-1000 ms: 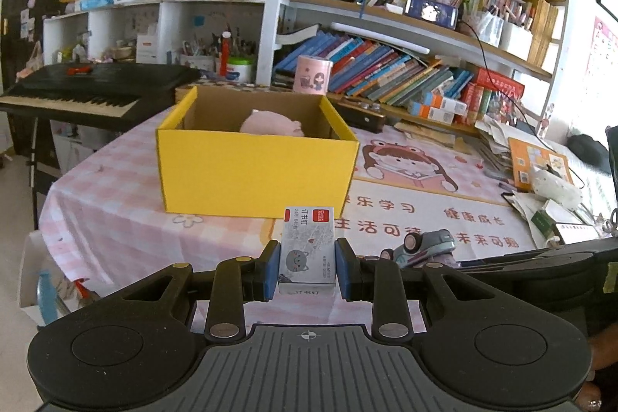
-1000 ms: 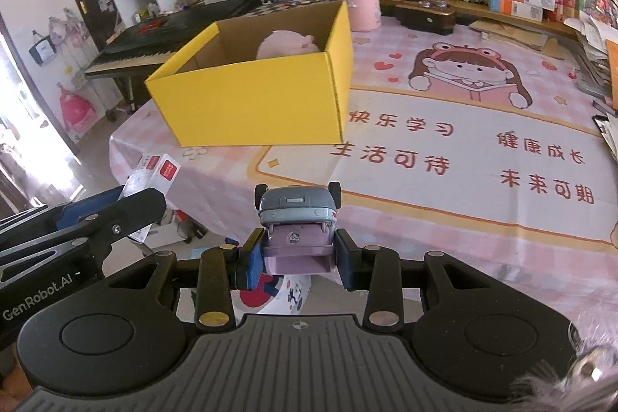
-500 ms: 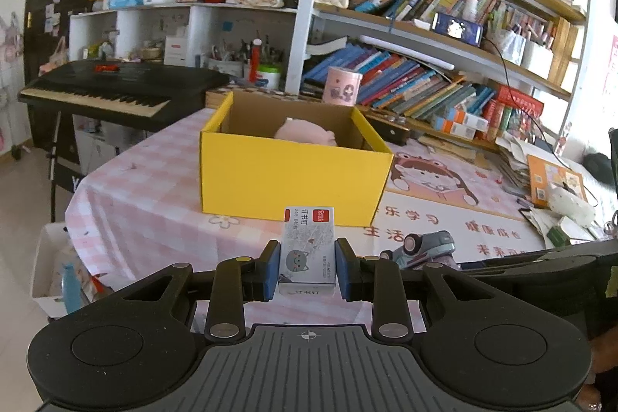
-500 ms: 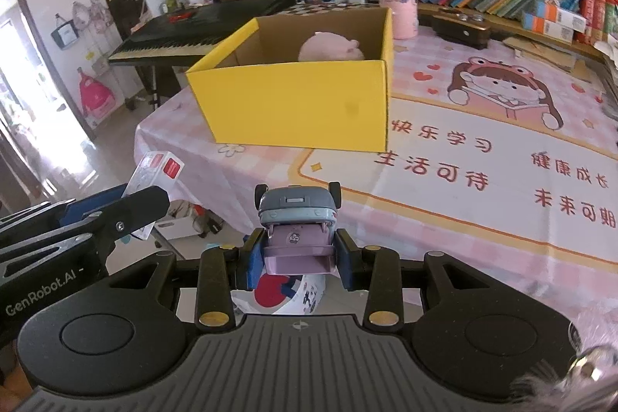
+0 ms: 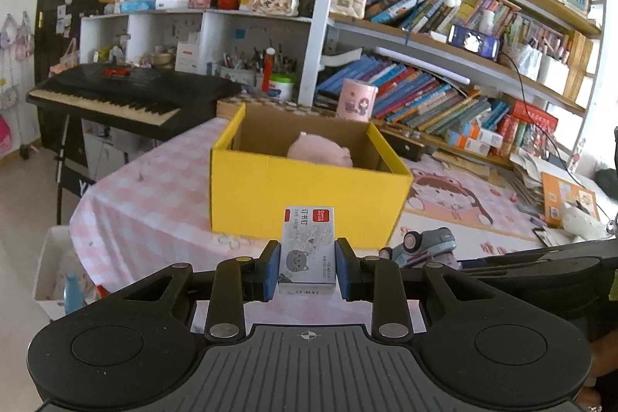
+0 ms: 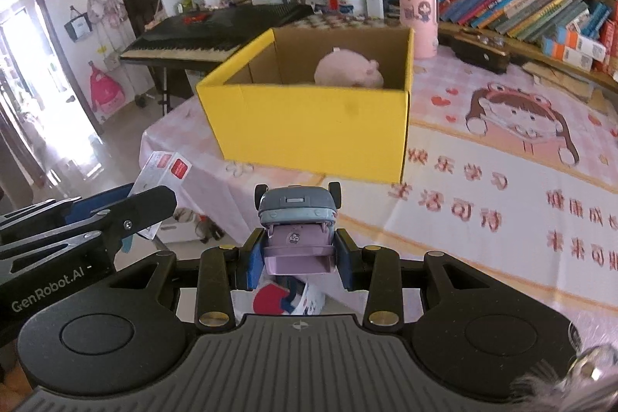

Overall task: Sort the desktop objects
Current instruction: 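Carry the card box and toy car up toward the yellow box with both grippers, then lower both held items into the yellow box and open both grippers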

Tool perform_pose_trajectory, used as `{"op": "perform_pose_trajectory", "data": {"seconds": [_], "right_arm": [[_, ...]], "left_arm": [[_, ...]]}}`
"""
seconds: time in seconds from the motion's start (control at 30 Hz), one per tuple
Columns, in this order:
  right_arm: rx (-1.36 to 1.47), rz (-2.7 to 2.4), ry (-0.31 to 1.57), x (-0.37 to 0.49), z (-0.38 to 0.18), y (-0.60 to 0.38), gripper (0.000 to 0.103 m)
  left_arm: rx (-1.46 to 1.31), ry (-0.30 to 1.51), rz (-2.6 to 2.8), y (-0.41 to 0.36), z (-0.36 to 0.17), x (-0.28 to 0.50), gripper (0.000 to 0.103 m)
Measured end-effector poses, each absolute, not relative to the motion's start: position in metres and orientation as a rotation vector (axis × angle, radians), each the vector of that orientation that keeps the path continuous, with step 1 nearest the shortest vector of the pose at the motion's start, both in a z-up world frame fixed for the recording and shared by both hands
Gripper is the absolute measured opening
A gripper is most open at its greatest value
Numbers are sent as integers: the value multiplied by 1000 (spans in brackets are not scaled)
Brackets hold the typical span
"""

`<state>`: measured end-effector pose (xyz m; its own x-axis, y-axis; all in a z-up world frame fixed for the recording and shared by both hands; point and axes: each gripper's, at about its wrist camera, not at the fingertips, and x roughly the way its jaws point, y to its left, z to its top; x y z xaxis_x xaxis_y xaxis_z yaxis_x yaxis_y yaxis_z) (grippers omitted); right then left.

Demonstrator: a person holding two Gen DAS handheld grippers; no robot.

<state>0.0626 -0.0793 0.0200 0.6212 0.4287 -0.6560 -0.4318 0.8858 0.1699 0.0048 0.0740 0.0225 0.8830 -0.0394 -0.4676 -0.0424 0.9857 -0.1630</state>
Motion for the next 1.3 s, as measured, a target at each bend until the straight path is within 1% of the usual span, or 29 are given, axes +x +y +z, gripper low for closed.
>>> {"op": "perform_pose_trajectory", "data": {"seconds": [0.3,0.63,0.93,1.3], "right_arm": [[0,529,613,110,53,-79,35],[-23,563,584,187,71,-76,35],[-150,600,651,240,46,-60,35],[-368,683,708,278,13,-35,35]], "left_arm": [[-166,409,17,76,40,48,28],[-178,357,66,76,50,116,28],[-175,422,98,75,34,172,28],[-136,548,128,74,8,210,28]]}}
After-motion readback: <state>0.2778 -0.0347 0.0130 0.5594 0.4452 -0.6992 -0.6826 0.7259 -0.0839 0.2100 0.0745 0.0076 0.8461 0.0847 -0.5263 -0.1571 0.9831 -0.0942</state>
